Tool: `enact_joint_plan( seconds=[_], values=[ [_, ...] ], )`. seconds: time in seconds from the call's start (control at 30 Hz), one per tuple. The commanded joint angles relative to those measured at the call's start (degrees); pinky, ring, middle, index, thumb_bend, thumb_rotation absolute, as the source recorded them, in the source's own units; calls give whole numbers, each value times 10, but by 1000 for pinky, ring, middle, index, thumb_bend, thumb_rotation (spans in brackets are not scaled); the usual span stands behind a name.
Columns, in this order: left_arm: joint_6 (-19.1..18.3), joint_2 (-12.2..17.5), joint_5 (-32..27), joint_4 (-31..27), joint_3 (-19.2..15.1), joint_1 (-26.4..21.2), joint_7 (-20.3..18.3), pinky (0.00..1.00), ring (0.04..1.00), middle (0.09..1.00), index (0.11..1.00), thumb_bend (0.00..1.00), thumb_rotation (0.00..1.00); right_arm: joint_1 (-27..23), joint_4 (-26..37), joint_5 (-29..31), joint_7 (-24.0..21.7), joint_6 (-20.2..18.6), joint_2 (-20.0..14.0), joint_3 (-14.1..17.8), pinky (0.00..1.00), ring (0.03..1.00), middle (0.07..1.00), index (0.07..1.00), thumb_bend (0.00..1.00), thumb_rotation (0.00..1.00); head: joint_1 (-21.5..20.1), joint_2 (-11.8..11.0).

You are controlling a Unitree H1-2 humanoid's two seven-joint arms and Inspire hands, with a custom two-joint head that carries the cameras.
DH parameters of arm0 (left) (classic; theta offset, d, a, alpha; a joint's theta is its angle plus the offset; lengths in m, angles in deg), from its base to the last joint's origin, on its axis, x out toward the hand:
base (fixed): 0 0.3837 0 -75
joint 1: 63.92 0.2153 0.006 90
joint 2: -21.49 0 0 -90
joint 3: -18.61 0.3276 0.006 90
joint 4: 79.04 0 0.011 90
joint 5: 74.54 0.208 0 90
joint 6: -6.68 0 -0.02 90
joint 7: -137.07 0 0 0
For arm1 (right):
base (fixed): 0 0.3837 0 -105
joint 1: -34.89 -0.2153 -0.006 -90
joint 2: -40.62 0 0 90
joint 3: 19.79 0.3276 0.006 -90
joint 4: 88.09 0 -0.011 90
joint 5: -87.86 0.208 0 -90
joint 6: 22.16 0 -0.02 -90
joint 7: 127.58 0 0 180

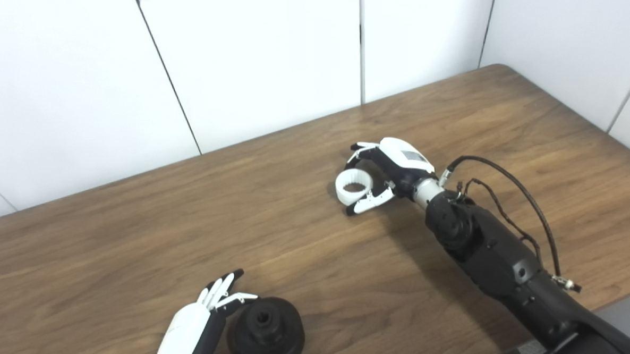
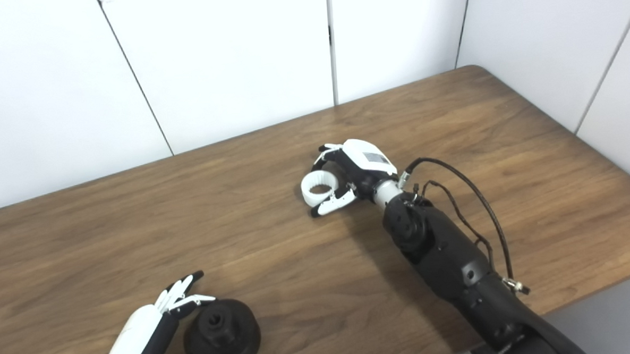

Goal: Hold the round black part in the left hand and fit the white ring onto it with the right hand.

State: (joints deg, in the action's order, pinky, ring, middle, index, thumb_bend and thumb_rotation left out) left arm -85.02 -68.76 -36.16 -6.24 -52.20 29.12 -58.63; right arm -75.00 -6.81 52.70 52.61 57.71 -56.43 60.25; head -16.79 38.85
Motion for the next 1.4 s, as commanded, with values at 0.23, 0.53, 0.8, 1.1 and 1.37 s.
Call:
enact_joint_plan(
  seconds=[0.23, 0.53, 0.8, 1.1, 1.37],
  values=[
    [-7, 6, 8, -13, -5, -8, -5, 1000, 1000, 990, 675, 1000, 303, -7, -13, -11, 43, 24, -8, 9, 897, 891, 833, 485, 517, 134, 1, 1],
    [-8, 3, 11, -14, -3, -7, -5, 1000, 1000, 990, 674, 1000, 299, -2, -8, -7, 41, 24, -9, 10, 868, 887, 832, 485, 518, 135, 16, 8],
    [-24, -13, 28, -17, 10, -10, -11, 1000, 1000, 998, 685, 996, 312, 8, 8, 0, 41, 36, -20, 20, 811, 872, 825, 485, 518, 136, 109, 23],
    [-41, -45, 60, 1, 26, -23, -2, 1000, 1000, 992, 678, 1000, 331, 15, 11, 22, 49, 73, -32, 41, 790, 860, 816, 485, 519, 136, 179, 38],
    [-35, -47, 62, 15, 22, -27, 13, 1000, 1000, 991, 671, 1000, 347, 19, 55, 29, 49, 81, -18, 54, 788, 863, 814, 484, 519, 137, 179, 40]
  ],
)
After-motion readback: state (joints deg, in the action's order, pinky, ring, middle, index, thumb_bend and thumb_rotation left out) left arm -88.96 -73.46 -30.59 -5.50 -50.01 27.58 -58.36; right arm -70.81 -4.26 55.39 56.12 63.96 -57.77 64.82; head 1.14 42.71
